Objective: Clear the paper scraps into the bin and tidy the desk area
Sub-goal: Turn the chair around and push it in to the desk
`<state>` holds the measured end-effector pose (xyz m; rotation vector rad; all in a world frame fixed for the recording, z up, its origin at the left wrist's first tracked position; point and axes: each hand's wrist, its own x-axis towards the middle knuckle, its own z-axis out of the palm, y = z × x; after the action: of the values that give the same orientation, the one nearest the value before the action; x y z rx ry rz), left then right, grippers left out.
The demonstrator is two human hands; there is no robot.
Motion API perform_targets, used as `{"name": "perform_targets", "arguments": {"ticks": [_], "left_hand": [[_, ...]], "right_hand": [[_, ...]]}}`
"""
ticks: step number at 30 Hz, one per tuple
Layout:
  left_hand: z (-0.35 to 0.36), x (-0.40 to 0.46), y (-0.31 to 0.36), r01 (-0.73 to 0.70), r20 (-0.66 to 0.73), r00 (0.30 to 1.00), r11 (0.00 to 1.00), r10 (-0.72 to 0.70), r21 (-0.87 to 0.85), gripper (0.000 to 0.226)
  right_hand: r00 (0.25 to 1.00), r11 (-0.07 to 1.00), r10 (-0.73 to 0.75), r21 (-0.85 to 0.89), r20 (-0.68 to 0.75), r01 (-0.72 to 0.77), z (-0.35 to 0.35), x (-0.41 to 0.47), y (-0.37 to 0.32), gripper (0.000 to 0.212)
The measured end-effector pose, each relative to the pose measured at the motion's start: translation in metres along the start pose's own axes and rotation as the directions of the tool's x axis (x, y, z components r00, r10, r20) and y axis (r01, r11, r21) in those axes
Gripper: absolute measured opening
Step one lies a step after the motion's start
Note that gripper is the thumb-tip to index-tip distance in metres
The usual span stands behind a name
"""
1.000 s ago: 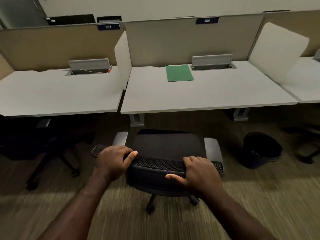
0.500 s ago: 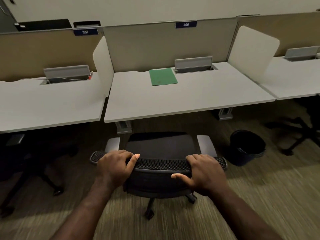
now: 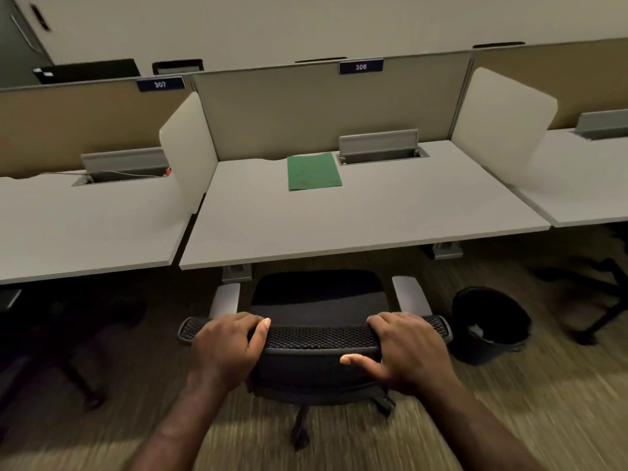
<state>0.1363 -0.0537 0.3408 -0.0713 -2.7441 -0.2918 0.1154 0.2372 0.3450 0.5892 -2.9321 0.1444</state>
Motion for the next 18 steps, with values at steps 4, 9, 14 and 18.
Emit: {"name": "perform_targets", "arguments": {"ticks": [4,9,14,18], "left_hand": [[0.017,0.027,0.026,0.04,-0.019,0.999,0.998,-0.039,0.044,0.042],[0.034,0.056,0.052,0.059,-0.019,0.998,0.998,-0.058,0.035,0.044],[0.047,0.085,0.064,0.086,0.008,0.996,0.996,-0.086,0.032,0.045],[0.056,0.108,0.07,0.103,-0.01,0.995,0.992,-0.103,0.076,0.043]], "right_hand": [[0.999,0.999,-0.039,0.005,-0.005,0.039,0.0,0.025,0.041,0.092],[0.997,0.997,-0.073,0.012,-0.012,0.074,0.004,0.052,0.082,0.09],[0.995,0.995,-0.095,0.022,-0.021,0.095,0.008,0.08,0.109,0.089],[0.994,0.995,-0.095,0.005,-0.051,0.095,0.014,0.101,0.124,0.09]]}}
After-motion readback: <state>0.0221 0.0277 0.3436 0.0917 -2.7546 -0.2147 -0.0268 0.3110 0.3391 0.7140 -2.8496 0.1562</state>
